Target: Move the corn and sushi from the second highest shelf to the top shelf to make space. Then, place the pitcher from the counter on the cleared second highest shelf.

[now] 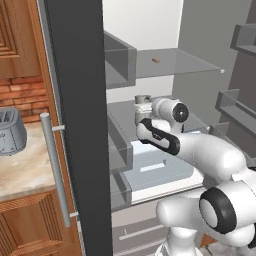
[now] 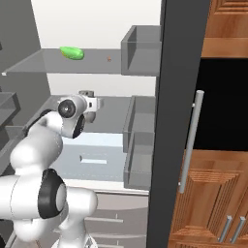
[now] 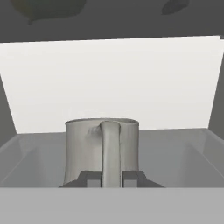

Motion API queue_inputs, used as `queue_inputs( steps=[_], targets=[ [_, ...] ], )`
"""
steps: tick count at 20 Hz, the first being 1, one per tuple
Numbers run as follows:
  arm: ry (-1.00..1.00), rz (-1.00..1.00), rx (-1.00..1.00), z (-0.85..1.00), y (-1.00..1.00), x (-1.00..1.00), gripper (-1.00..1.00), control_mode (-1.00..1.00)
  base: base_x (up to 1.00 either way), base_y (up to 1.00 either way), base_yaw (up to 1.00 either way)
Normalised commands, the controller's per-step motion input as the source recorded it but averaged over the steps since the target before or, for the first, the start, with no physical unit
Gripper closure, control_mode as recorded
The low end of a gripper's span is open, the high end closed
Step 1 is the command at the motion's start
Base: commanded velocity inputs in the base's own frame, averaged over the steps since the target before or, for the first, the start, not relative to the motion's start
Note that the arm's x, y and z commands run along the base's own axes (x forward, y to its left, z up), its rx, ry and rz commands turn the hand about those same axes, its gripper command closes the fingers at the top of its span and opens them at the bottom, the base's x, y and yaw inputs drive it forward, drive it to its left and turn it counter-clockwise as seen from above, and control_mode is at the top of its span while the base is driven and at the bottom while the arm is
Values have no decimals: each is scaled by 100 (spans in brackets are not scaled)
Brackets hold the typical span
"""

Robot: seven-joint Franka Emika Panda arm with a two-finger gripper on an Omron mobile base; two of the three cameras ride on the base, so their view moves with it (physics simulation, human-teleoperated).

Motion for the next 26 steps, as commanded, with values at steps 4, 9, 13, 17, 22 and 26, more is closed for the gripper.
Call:
queue_inputs(
  steps=[4,9,13,17,22,26],
  targets=[
    [0,0,0,-1,10,54,100,-100,0,0,0],
    [0,0,0,-1,10,55,100,-100,0,0,0],
    [0,0,0,-11,7,40,100,-100,0,0,0],
    [0,1,0,-13,0,22,100,-100,0,0,0],
    [1,3,-2,-27,0,6,100,-100,0,0,0],
    [10,2,-6,-43,0,0,100,-100,0,0,0]
  ],
)
